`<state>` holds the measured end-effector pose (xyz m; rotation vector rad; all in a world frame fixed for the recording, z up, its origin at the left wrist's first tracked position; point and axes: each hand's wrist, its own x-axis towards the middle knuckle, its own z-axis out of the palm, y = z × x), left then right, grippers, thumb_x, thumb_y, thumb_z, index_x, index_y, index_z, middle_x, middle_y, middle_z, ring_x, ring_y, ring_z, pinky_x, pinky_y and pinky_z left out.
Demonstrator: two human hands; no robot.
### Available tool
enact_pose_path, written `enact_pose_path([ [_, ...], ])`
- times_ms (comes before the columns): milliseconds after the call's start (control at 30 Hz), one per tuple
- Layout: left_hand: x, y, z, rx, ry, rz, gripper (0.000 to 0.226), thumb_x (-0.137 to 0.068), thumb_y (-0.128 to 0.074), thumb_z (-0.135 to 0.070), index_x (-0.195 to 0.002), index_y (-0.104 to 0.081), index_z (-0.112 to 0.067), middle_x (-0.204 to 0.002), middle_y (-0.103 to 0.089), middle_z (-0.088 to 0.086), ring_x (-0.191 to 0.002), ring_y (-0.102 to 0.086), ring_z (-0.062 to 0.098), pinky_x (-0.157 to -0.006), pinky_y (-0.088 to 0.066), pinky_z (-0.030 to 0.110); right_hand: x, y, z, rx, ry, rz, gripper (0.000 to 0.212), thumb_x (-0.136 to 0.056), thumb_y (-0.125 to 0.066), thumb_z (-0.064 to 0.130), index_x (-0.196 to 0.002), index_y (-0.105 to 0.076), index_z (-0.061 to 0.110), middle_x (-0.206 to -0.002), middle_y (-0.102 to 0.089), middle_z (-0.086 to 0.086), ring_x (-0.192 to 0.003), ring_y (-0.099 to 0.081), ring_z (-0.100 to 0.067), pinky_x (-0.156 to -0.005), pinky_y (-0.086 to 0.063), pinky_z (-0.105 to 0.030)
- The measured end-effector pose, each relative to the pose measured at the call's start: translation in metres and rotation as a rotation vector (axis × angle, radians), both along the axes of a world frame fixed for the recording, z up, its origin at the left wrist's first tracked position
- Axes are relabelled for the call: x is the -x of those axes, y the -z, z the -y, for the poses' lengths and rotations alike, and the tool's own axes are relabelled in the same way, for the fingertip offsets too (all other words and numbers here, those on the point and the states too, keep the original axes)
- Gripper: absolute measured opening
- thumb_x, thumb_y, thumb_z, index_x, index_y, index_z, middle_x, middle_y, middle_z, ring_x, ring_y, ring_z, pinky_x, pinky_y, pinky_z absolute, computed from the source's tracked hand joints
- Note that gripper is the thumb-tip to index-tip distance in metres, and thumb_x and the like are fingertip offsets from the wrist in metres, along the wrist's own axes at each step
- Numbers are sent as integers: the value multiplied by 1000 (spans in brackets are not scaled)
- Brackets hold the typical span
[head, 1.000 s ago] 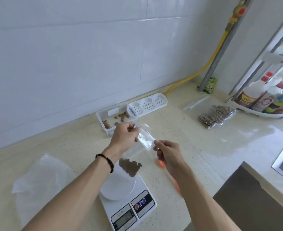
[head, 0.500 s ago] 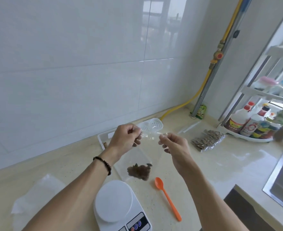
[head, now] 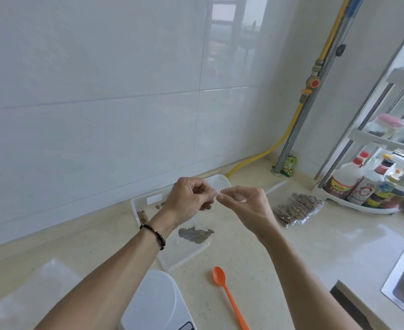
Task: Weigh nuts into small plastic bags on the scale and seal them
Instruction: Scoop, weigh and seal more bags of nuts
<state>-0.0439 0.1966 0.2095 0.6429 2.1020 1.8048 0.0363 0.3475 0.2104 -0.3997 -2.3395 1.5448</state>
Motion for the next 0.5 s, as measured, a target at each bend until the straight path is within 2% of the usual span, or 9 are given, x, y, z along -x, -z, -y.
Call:
enact_pose_path([
  [100, 7, 1, -21, 31, -11, 9, 17, -88, -70, -15, -77, -70, -2, -70, -70, 8, -61, -66, 18, -61, -54, 24, 15, 0, -20, -68, -46, 7, 18, -84, -77, 24, -76, -75, 8, -66, -63, 1, -50, -49, 4, -49, -36, -8],
  [233, 19, 5, -51, 42, -48, 44, 15, -90, -68, -16, -79, -71, -7, -72, -71, 6, -65, -68, 18, -61, -52, 23, 38, 4, -59, -112, -120, 35, 20, -84, -77, 26, -68, -71, 16, -61, -61, 7, -47, -47, 5, -46, -34, -7],
  [300, 24, 6, -68, 33, -88, 51, 15, -91, -66, -15, -78, -71, -8, -73, -70, 7, -66, -67, 17, -61, -52, 23, 48, 6, -80, -48, -158, 31, 19, -84, -76, 24, -70, -71, 12, -59, -61, 9, -49, -48, 4, -49, -36, -9],
  [400, 34, 8, -89, 6, -179, 81, 16, -92, -63, -13, -79, -68, -6, -71, -68, 4, -67, -66, 16, -62, -52, 24, 61, 16, -117, 34, -220, 60, 28, -89, -70, 19, -72, -64, -3, -60, -52, 3, -55, -48, -5, -59, -41, -25],
  [433, 36, 9, -96, 10, -194, 88, 15, -92, -63, -13, -81, -68, -4, -71, -67, 3, -67, -66, 16, -63, -53, 24, 64, 19, -129, 47, -246, 68, 30, -90, -69, 18, -72, -62, -5, -61, -49, 0, -56, -46, -8, -61, -40, -31],
  [500, 40, 11, -109, 43, -184, 95, 15, -92, -64, -15, -85, -68, -3, -71, -66, 3, -67, -66, 16, -65, -55, 25, 72, 23, -147, 57, -283, 75, 27, -89, -68, 18, -69, -62, 0, -64, -45, -4, -59, -43, -13, -62, -38, -34],
])
